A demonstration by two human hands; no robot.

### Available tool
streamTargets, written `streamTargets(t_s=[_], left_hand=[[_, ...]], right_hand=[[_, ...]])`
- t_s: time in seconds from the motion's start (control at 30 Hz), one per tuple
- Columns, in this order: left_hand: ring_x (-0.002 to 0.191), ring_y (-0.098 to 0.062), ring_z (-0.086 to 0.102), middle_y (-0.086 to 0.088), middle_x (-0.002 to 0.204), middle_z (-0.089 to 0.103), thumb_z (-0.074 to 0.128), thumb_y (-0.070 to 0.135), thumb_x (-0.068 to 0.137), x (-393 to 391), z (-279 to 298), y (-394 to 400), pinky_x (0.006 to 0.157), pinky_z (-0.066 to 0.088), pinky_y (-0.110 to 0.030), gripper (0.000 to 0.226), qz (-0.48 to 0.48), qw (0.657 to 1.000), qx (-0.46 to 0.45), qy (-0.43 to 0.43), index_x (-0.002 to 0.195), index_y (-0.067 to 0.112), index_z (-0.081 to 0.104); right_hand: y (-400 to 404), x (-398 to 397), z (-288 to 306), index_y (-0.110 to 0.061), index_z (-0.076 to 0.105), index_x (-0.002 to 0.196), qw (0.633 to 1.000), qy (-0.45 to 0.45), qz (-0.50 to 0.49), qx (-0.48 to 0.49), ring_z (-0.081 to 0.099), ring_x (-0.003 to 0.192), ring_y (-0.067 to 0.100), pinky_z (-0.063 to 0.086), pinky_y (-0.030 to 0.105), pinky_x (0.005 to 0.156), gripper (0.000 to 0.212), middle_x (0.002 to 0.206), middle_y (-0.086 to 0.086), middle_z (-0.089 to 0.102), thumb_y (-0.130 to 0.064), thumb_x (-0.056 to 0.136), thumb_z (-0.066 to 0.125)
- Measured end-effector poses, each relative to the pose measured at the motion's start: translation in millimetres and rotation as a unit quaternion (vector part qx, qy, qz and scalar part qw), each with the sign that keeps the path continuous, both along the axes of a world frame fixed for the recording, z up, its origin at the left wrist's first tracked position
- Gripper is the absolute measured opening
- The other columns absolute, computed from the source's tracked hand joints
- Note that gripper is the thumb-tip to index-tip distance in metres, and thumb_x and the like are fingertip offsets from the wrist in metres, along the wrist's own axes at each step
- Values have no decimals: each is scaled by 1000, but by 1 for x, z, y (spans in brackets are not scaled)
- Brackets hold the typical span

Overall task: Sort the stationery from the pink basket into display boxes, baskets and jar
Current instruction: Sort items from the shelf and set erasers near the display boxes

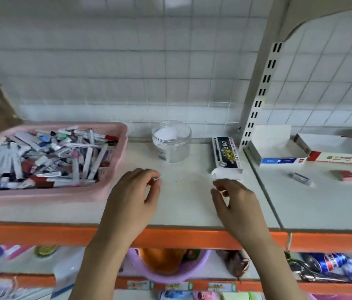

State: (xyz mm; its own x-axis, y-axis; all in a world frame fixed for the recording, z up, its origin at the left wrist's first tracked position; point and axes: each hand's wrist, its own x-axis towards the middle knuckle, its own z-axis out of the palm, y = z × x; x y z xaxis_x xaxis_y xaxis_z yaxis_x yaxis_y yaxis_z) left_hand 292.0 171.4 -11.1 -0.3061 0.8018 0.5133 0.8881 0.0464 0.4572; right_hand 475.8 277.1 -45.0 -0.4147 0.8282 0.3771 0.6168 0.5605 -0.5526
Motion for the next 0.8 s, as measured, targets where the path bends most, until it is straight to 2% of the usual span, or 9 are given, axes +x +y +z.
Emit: streamTargets(t_s=[0.07, 0.2, 0.37, 0.5, 0.6, 0.67, 0.73, 0.8], left_hand=[[75, -17, 62, -1, 81, 67, 53, 17, 81, -13, 1, -5, 68, 49, -23, 21, 7, 1000, 10, 2, 91, 6, 69], [76, -16, 63, -3, 84, 68, 62, 10, 86, -40, -3, -20, 68, 51, -27, 10, 26, 999, 18, 2, 93, 6, 69], [67, -4, 55, -3, 90, 69, 63, 7, 86, -94, 9, -39, 62, 38, -9, 17, 51, 999, 0, -8, 102, 4, 68], [79, -12, 60, -1, 95, 68, 61, 11, 87, -157, 9, -54, 66, 38, -12, 19, 77, 997, -20, -15, 104, 7, 67], [78, -16, 59, -3, 91, 68, 62, 15, 88, -211, 6, -66, 65, 41, -22, 16, 96, 995, -30, -6, 101, 8, 68], [81, -22, 61, -6, 94, 68, 62, 16, 87, -246, 4, -74, 71, 45, -30, 20, 109, 993, -48, 3, 104, 7, 67], [85, -26, 61, -9, 97, 68, 62, 16, 87, -278, 2, -83, 75, 45, -33, 22, 115, 991, -66, 8, 105, 6, 67], [89, -28, 61, -9, 100, 68, 62, 18, 87, -301, 2, -91, 78, 47, -35, 23, 107, 991, -75, 7, 106, 6, 67]], right_hand=[[-3, -13, 3, -9, 67, 105, 1000, 0, 8, 9, 64, 86, 24, 42, 25, 71, 19, 96, 5, 69, -14, 87, 62], [-13, -44, 7, -12, 66, 107, 999, 9, 40, 13, 63, 87, 22, 42, 26, 70, 20, 96, 4, 68, -15, 89, 60], [-29, -99, 20, -11, 67, 106, 996, 36, 78, 25, 63, 86, 21, 41, 24, 69, 19, 97, 3, 68, -13, 89, 59], [-44, -159, 35, -13, 66, 109, 993, 38, 101, 43, 60, 89, 19, 35, 18, 69, 21, 100, 3, 67, -16, 90, 57], [-59, -210, 49, -12, 66, 107, 991, 42, 115, 51, 60, 83, 23, 44, 27, 70, 20, 96, 7, 66, -14, 90, 56], [-67, -243, 53, -10, 65, 105, 993, 27, 106, 49, 59, 77, 25, 41, 29, 66, 18, 91, 9, 65, -16, 91, 55], [-69, -272, 53, -8, 61, 109, 996, -26, 80, 11, 60, 85, 26, 37, 27, 66, 29, 95, 9, 65, -31, 92, 54], [-70, -295, 50, -13, 53, 121, 986, -145, 55, -62, 56, 105, 27, 39, 28, 77, 56, 110, 7, 58, -57, 87, 46]])
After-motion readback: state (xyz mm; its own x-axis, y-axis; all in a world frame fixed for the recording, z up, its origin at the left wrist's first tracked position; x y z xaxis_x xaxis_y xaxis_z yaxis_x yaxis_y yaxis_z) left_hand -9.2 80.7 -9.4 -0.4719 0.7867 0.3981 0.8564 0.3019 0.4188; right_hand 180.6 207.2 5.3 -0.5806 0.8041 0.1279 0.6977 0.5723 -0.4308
